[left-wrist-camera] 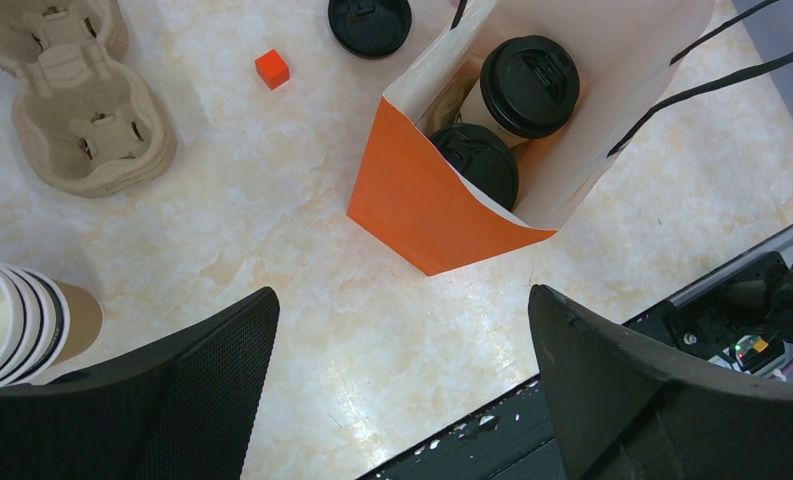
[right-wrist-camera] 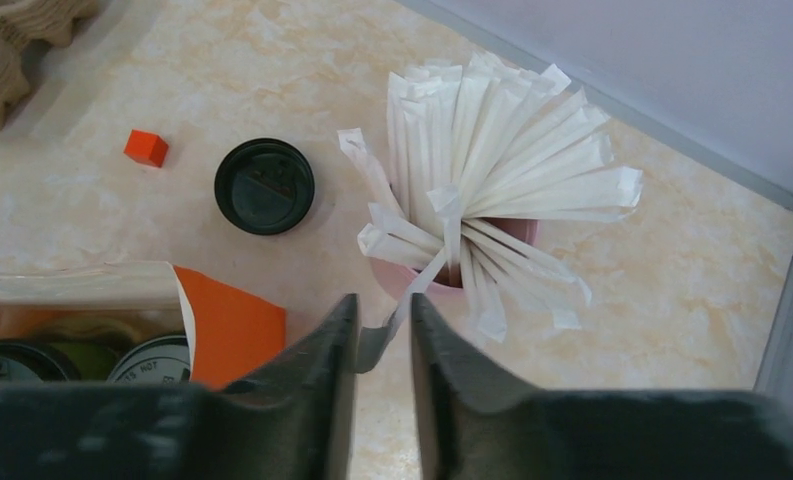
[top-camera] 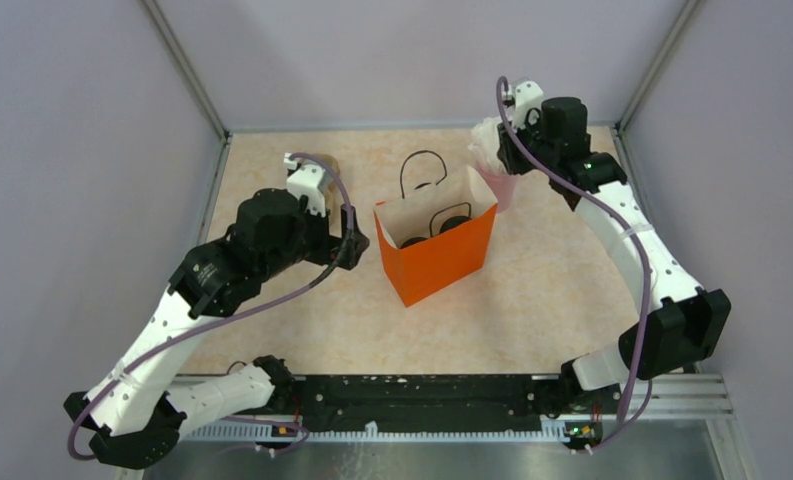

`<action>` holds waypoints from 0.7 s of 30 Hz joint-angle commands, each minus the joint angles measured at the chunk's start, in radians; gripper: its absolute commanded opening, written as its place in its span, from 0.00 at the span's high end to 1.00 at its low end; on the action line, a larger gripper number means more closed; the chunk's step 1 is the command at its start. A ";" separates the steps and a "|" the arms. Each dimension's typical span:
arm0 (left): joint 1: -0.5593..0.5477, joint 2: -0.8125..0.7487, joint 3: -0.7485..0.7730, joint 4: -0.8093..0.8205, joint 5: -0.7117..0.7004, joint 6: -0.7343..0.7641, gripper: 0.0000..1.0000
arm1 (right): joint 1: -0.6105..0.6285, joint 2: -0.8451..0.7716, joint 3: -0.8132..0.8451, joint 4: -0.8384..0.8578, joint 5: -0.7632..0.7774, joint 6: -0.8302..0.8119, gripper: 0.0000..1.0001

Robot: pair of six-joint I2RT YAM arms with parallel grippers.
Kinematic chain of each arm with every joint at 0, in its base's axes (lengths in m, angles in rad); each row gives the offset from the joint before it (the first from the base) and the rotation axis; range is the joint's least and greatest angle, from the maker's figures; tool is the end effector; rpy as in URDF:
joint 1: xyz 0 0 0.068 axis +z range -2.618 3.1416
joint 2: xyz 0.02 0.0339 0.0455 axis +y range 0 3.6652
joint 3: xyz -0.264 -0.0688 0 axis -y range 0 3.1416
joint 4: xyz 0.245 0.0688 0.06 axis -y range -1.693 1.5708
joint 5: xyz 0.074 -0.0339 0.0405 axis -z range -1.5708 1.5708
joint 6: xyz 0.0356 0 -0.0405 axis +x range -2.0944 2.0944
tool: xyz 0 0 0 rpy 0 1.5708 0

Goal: Pack the takeout coffee

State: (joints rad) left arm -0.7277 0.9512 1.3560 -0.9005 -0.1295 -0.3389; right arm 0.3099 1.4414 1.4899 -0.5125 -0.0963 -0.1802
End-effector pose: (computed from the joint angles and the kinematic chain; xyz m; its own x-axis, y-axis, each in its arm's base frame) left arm 0.1258 -0.1059 0.4281 -0.5260 0.0271 -0.8500 0.4240 0.8748 -0.2345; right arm 0.3090 0.1026 0.3981 -0.3502 -0.2995 -0.8875 -0.4556 0.8823 -0.1179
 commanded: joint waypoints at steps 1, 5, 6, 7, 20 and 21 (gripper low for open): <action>0.002 -0.005 0.030 0.011 -0.015 0.000 0.01 | -0.009 -0.002 -0.005 0.044 0.008 -0.002 0.84; 0.003 -0.001 0.031 0.012 -0.016 0.004 0.01 | -0.008 -0.003 0.010 0.037 -0.007 -0.006 1.00; 0.003 0.001 0.033 0.012 -0.017 0.005 0.01 | -0.008 -0.005 0.022 0.024 -0.006 -0.010 1.00; 0.003 0.001 0.033 0.011 -0.020 0.005 0.01 | -0.008 -0.008 0.042 0.001 0.000 -0.012 1.00; 0.003 0.020 0.047 0.020 -0.124 0.017 0.01 | -0.008 -0.070 0.598 -0.434 0.044 0.050 1.00; 0.003 0.021 0.047 0.029 -0.123 0.024 0.01 | -0.009 -0.077 0.624 -0.456 0.035 0.066 1.00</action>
State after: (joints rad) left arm -0.7277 0.9630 1.3617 -0.9005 -0.2119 -0.3336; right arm 0.3099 1.4109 2.0014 -0.8364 -0.0433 -0.1722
